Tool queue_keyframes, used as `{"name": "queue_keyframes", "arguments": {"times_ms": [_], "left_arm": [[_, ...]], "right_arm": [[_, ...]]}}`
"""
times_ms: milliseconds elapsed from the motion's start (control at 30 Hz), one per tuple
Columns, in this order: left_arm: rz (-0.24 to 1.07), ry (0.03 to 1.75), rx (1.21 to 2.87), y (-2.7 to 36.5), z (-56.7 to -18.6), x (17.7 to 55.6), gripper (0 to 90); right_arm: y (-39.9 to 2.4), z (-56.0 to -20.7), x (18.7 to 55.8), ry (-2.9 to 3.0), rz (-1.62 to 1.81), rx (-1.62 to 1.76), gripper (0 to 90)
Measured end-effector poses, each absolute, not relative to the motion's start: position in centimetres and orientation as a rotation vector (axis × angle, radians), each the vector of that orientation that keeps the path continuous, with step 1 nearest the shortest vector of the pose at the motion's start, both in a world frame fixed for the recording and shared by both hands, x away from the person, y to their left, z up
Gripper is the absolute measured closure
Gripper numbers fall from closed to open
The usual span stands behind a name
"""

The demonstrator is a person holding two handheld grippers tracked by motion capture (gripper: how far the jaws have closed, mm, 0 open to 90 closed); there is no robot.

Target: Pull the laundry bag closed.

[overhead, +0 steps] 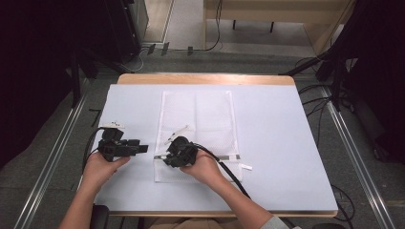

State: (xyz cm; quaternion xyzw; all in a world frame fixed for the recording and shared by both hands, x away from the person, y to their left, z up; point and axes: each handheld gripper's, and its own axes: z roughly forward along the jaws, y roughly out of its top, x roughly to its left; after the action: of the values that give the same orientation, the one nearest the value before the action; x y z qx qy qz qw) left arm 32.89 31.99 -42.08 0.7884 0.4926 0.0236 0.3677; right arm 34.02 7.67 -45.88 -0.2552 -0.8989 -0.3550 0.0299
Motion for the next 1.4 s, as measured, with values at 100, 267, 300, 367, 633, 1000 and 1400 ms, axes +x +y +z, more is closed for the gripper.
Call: {"name": "queue_keyframes", "arguments": {"times_ms": [100,267,300,367,633,1000,1400], "left_arm": [[0.059,1.263,2.028,32.0,-42.1,32.9,44.9],[0.048,1.260,2.035,32.0,-42.3,33.0,45.7],[0.044,1.264,2.037,32.1,-42.4,33.0,45.8],[0.047,1.266,2.034,32.1,-42.4,33.1,46.0],[0.041,1.257,2.028,32.2,-42.4,33.0,45.5],[-0.002,1.196,2.066,31.5,-42.6,32.8,45.5],[-0.064,1.125,2.142,29.9,-43.2,32.7,46.1]], "right_arm": [[8.0,-45.9,34.0,-2.768,-1.100,-0.785,78.2],[8.7,-46.0,34.1,-2.763,-1.109,-0.786,79.9],[8.8,-46.0,34.2,-2.766,-1.117,-0.783,80.3],[9.1,-46.0,34.3,-2.769,-1.114,-0.784,81.9],[9.8,-46.0,34.6,-2.796,-1.109,-0.789,87.4],[9.1,-44.3,34.7,-2.809,-1.164,-0.748,87.8],[8.6,-42.8,34.9,-2.795,-1.219,-0.727,87.8]]}}
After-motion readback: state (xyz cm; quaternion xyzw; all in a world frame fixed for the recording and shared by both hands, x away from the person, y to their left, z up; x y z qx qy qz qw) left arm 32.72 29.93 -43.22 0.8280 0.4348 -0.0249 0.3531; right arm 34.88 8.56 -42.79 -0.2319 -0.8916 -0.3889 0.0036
